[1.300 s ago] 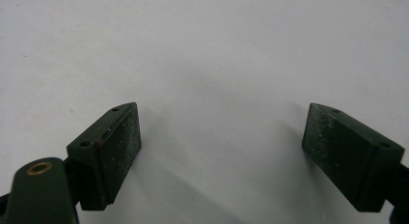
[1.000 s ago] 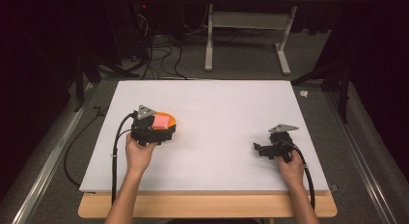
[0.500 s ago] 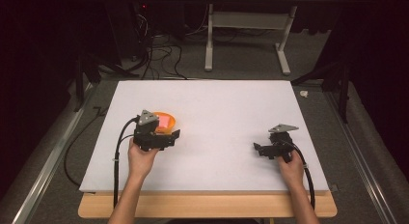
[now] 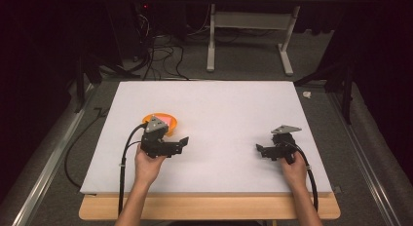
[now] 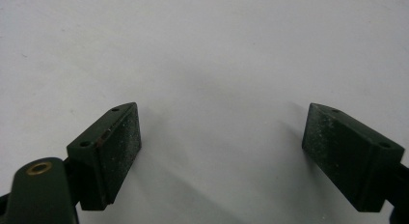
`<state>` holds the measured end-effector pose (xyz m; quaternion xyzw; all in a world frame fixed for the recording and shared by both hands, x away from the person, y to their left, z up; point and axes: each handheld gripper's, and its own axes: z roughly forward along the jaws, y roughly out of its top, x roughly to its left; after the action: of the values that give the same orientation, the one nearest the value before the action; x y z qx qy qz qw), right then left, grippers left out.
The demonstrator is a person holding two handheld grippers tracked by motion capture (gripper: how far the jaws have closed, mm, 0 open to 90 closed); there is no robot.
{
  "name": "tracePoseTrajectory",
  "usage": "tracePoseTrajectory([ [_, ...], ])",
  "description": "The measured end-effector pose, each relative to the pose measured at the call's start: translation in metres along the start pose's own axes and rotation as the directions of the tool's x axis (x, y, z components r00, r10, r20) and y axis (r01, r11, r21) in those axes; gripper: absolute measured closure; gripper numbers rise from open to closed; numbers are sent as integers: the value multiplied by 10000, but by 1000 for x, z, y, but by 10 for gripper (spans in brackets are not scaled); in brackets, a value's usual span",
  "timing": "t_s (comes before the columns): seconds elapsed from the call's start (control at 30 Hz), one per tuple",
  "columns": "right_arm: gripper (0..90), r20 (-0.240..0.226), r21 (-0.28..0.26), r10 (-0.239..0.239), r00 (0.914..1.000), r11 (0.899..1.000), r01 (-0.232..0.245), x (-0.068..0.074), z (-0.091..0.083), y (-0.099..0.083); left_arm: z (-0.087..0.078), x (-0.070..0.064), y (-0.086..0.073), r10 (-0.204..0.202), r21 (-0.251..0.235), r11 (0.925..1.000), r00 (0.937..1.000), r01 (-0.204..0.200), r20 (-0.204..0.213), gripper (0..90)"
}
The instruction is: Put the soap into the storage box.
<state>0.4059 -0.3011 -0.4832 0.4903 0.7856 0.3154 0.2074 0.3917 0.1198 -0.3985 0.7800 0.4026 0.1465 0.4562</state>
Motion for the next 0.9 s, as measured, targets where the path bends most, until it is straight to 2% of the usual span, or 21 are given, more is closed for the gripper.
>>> tracePoseTrajectory([
  [0.37, 143, 3, 0, -4, 10000, 10000, 4, 0, 0, 0, 10, -9, -6, 203, 294, 9993, 9991, -214, 377, 137],
  [0.9, 143, 4, -5, -11, 10000, 10000, 11, 0, 0, 0, 22, -21, -14, 326, 450, 9983, 9962, -363, 804, 139],
])
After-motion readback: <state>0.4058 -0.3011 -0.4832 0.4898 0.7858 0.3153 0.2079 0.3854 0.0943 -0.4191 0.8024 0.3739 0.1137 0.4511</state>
